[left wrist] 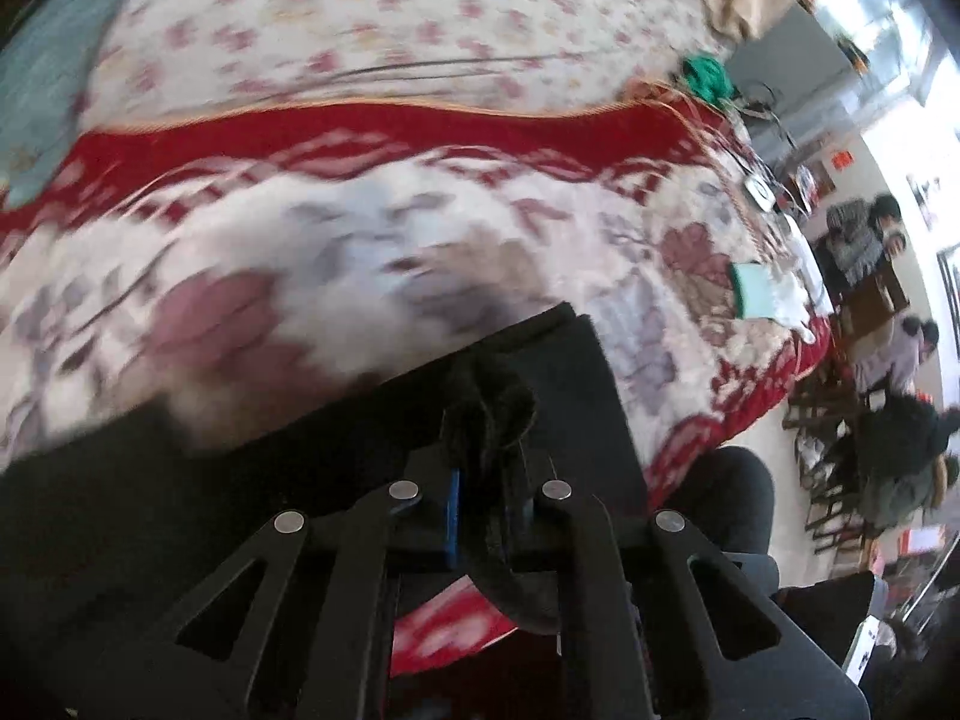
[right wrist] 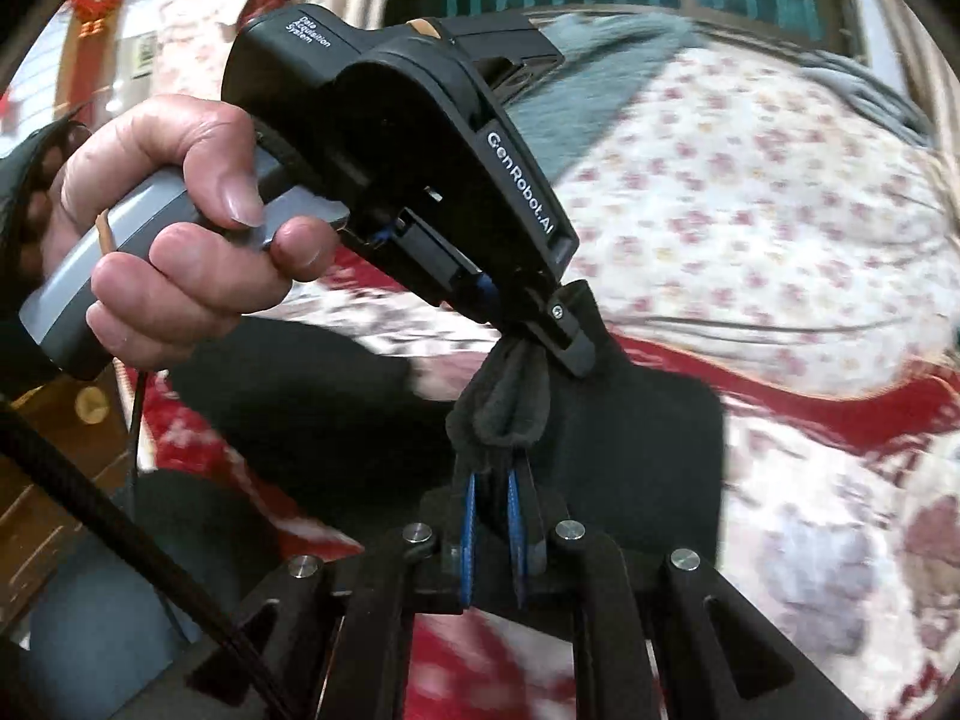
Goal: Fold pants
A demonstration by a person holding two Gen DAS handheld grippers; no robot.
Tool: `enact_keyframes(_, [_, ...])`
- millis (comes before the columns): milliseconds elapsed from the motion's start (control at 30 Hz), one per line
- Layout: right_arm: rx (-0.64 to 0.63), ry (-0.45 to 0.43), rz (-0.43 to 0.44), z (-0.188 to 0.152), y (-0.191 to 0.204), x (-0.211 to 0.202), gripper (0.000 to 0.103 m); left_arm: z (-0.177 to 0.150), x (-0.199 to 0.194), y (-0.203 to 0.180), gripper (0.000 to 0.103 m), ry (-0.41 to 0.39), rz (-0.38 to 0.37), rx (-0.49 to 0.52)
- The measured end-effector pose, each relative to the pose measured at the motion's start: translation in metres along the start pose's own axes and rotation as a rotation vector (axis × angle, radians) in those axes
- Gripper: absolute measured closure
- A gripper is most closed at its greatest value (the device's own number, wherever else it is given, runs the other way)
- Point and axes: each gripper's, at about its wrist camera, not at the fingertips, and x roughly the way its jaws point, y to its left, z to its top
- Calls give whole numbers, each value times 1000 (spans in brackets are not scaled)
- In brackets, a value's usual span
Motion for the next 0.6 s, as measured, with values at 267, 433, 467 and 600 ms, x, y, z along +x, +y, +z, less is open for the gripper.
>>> enact_keyframes(267, [-77,57,-13,12,79,55,94,-31,-17,83,94,-22,-27,-118])
enact_keyframes(433, [-87,99,-64,9,89,78,94,-28,-6,93,94,-22,-17,-112])
enact_keyframes(467, [-83,108,-67,9,89,83,94,-27,-2,96,93,-17,-10,-116])
enact_keyframes(600, [-81,120,-79,5,95,87,93,-31,-3,106,93,-34,-36,-130])
